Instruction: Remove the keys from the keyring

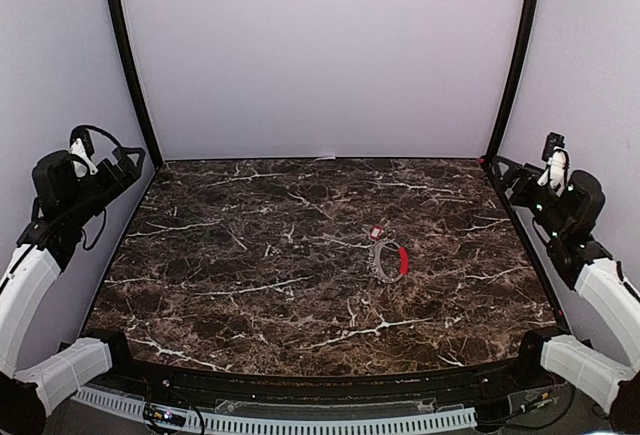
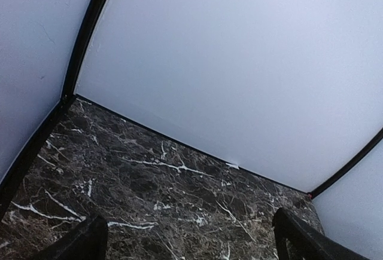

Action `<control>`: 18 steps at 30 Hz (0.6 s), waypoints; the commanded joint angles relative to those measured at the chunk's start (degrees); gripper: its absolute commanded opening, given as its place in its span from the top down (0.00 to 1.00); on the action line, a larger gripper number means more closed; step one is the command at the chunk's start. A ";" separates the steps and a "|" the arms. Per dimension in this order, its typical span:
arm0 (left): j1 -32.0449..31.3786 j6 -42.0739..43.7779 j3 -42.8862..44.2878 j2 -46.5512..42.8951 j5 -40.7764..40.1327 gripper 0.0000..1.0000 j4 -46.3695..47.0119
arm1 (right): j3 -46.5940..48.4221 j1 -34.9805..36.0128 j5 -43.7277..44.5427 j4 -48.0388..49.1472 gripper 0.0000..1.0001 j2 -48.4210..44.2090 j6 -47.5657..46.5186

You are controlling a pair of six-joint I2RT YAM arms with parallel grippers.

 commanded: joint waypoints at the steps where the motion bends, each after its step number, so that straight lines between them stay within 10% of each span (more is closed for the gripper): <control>1: 0.25 6.18 8.45 0.93 10.06 0.01 -8.18 | -0.66 -0.20 -4.98 -0.01 0.01 -5.37 2.85; 12: 0.23 14.55 11.34 7.93 9.01 0.06 -13.70 | -0.74 0.46 -19.56 1.02 0.01 1.59 10.91; 18: 0.40 19.43 9.36 6.93 0.69 0.08 -14.26 | 4.09 8.14 -12.98 -11.81 0.08 13.61 7.20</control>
